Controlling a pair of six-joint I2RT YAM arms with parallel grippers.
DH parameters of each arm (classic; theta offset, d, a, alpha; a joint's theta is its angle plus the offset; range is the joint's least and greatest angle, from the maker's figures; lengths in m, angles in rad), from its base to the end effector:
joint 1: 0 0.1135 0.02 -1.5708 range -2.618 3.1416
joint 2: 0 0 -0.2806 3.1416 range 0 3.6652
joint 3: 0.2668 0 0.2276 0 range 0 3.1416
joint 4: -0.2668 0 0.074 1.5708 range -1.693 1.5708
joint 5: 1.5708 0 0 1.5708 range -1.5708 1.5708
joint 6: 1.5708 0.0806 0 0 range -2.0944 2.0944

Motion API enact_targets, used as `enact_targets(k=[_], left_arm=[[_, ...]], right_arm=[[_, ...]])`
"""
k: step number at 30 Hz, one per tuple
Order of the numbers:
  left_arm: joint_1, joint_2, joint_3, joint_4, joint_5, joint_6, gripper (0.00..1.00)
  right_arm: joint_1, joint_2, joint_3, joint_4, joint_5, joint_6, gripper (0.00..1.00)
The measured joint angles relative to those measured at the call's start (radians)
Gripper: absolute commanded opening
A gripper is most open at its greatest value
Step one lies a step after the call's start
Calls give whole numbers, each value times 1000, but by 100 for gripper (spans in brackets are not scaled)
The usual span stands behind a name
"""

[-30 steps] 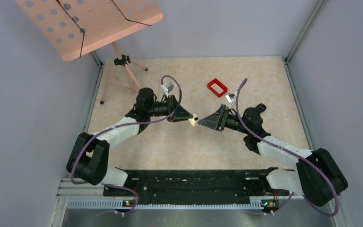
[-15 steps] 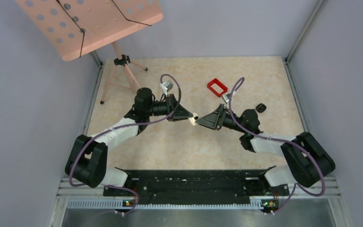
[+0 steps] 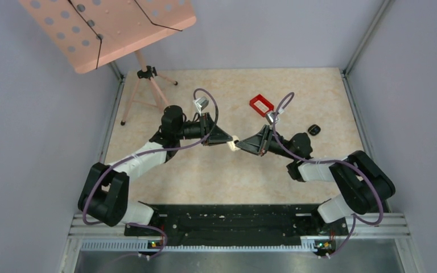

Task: Insert the wireless bluetooth earbuds into the charging case
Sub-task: Pick up the charging case at the center of the board.

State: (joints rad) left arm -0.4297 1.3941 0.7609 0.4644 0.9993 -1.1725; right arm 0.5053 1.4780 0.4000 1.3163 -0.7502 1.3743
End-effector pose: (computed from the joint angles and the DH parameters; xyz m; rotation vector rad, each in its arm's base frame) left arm 0.2437 -0.1862 0.2884 0.1293 2.1406 -1.9204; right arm 0.2184 0.1836 0.2592 -0.0522 1.7515 1.9731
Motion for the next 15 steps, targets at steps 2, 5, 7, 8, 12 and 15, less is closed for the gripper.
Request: enact_targets(k=[2, 5, 7, 8, 12, 15], left_arm=[[0, -3, 0, 3, 2, -3, 25], [0, -10, 1, -17, -6, 10, 67], [-2, -20, 2, -60, -25, 37, 78], [-3, -32, 2, -95, -45, 49, 80], [-5, -113, -6, -194, -145, 95, 83], [-5, -209, -56, -188, -222, 105, 78]], right_arm=[[0, 2, 0, 3, -5, 6, 0], [0, 2, 0, 4, -4, 7, 0], [-2, 2, 0, 6, 6, 6, 0], [-5, 2, -1, 6, 13, 6, 0], [-16, -22, -22, -19, 47, -4, 0], [-18, -59, -27, -74, 77, -28, 0]])
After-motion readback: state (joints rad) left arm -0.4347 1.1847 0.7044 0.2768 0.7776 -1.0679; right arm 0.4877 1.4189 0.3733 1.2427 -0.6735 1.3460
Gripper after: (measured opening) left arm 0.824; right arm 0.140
